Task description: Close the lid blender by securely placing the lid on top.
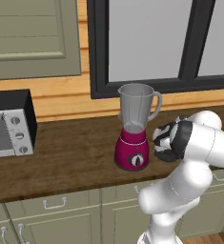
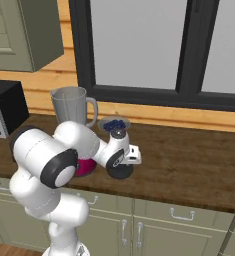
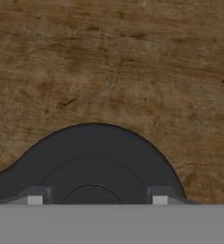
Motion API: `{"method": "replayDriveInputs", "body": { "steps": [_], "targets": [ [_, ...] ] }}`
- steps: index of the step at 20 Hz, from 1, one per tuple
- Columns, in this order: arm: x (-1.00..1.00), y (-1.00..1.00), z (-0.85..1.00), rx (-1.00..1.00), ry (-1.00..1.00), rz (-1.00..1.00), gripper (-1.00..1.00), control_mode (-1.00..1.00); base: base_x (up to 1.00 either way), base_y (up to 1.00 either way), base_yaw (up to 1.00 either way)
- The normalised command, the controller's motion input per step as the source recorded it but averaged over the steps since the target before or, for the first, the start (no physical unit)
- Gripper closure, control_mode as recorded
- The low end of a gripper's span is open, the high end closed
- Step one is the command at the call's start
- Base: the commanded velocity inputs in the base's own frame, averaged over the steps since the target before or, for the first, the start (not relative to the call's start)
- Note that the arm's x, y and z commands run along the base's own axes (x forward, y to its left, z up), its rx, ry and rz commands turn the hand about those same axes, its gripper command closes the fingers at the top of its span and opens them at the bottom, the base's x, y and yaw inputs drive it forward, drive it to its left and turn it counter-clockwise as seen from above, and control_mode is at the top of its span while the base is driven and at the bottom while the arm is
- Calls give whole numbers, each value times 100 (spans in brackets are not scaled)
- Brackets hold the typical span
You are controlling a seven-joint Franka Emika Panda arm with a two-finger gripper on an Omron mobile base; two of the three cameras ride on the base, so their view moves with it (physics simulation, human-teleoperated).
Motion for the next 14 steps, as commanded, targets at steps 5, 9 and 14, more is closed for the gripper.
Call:
{"method": "replayDriveInputs", "body": {
  "steps": [5, 9, 14],
  "targets": [
    [-42, 1, -39, -2, 0, -2, 100, -100, 0, 0, 0],
    [-61, 0, -34, 0, 0, -3, 100, -100, 0, 0, 0],
    [-20, 0, -8, 0, 0, -1, 100, -100, 0, 0, 0]
  ]
}}
